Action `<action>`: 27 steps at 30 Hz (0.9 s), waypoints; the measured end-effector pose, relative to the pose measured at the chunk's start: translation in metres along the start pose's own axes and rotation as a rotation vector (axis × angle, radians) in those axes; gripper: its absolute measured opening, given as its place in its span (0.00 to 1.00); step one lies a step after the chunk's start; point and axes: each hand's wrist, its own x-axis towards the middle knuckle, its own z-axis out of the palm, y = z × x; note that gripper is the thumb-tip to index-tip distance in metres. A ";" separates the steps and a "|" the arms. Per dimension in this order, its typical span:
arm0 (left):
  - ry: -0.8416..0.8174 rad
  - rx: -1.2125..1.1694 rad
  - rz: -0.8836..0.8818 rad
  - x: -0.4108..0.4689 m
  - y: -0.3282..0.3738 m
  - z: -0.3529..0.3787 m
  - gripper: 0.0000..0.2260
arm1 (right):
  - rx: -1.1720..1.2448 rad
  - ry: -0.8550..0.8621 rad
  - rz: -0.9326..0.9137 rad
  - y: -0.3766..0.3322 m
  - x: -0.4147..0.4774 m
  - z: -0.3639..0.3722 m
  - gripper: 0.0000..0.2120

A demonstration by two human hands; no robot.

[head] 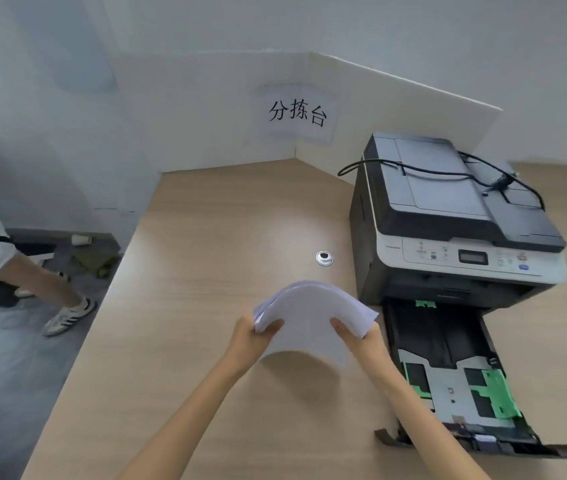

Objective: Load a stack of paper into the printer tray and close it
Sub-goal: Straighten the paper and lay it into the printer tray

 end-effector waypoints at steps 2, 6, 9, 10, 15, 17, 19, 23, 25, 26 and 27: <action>0.011 -0.004 -0.057 -0.005 -0.011 0.005 0.13 | -0.013 -0.012 0.007 0.014 0.002 0.000 0.14; 0.071 -0.100 -0.136 -0.004 -0.019 0.016 0.11 | -0.037 -0.029 0.054 0.030 0.009 -0.002 0.16; 0.098 -0.135 -0.151 0.005 -0.028 0.020 0.06 | -0.030 -0.031 0.067 0.030 0.019 -0.006 0.17; 0.097 -0.133 -0.161 0.006 -0.030 0.020 0.06 | -0.034 -0.041 0.067 0.033 0.021 -0.007 0.16; 0.059 -0.124 -0.154 0.011 -0.039 0.016 0.13 | -0.034 -0.071 0.099 0.052 0.025 -0.011 0.13; 0.055 -0.128 -0.149 0.014 -0.043 0.016 0.14 | -0.028 -0.083 0.106 0.050 0.027 -0.011 0.13; 0.056 -0.121 -0.136 0.019 -0.046 0.015 0.14 | -0.029 -0.099 0.110 0.047 0.030 -0.012 0.14; 0.052 -0.117 -0.162 0.029 -0.046 0.015 0.04 | -0.038 -0.147 0.085 0.041 0.033 -0.017 0.14; 0.050 -0.097 -0.198 0.035 -0.050 0.015 0.14 | -0.041 -0.170 0.081 0.036 0.037 -0.020 0.12; 0.057 -0.097 -0.191 0.036 -0.047 0.013 0.15 | -0.052 -0.174 0.087 0.033 0.039 -0.023 0.10; 0.063 -0.094 -0.185 0.037 -0.042 0.010 0.14 | -0.057 -0.179 0.101 0.030 0.040 -0.025 0.08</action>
